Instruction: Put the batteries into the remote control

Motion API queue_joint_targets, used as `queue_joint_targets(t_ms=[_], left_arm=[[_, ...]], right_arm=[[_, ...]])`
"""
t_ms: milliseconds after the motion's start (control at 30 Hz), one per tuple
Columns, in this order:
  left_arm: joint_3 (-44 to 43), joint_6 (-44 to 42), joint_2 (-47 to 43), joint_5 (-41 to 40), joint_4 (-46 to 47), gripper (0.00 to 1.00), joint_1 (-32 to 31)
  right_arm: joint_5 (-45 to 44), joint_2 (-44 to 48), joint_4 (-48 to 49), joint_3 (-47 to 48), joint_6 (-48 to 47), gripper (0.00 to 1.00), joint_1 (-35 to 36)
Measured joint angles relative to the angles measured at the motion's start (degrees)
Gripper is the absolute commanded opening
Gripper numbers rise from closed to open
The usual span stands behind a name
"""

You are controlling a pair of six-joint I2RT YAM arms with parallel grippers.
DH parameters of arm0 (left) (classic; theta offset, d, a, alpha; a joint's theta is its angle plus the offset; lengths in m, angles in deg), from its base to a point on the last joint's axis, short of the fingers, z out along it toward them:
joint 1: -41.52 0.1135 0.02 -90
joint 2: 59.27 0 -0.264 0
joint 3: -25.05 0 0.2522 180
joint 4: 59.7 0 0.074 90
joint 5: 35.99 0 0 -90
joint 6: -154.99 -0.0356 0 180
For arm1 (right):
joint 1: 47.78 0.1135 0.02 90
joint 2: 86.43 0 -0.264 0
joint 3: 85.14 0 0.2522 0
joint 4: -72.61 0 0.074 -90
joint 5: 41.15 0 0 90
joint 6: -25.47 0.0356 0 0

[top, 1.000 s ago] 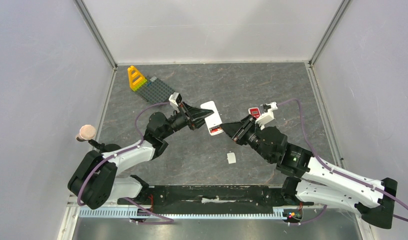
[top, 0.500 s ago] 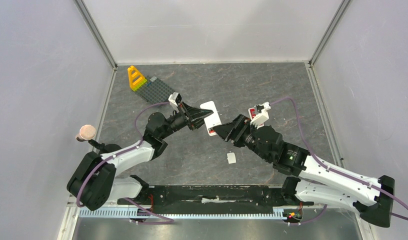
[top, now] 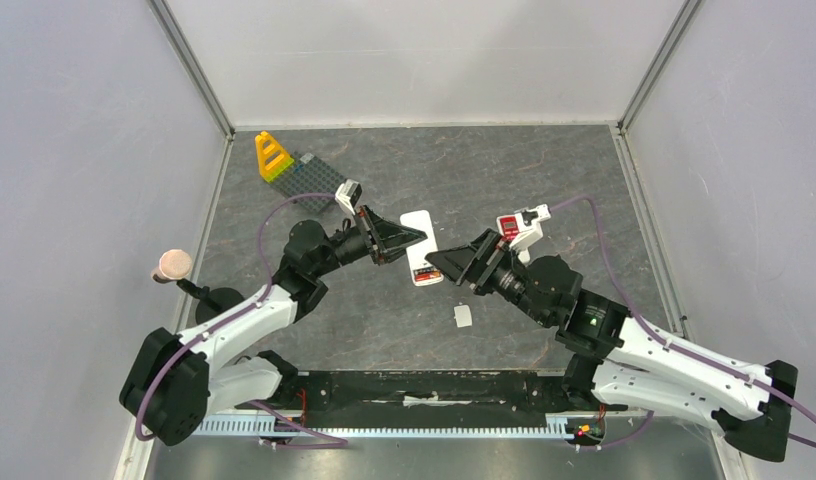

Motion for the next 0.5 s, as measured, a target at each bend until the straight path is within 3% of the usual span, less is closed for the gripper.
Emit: queue_joint_targets(t_ms=[133,500], left_arm=[[-1.44,-3.34,-1.49,2.03,-2.58,0.02,0.0],[-3.58,-6.23,-2.47,4.5,-6.4,0.02,0.0]], right_arm=[[3.8,-2.08,3.54,-1.38,1.07,0.89,0.0],[12.92,-5.22,13.6,-4.42,2.8,0.63,0.0]])
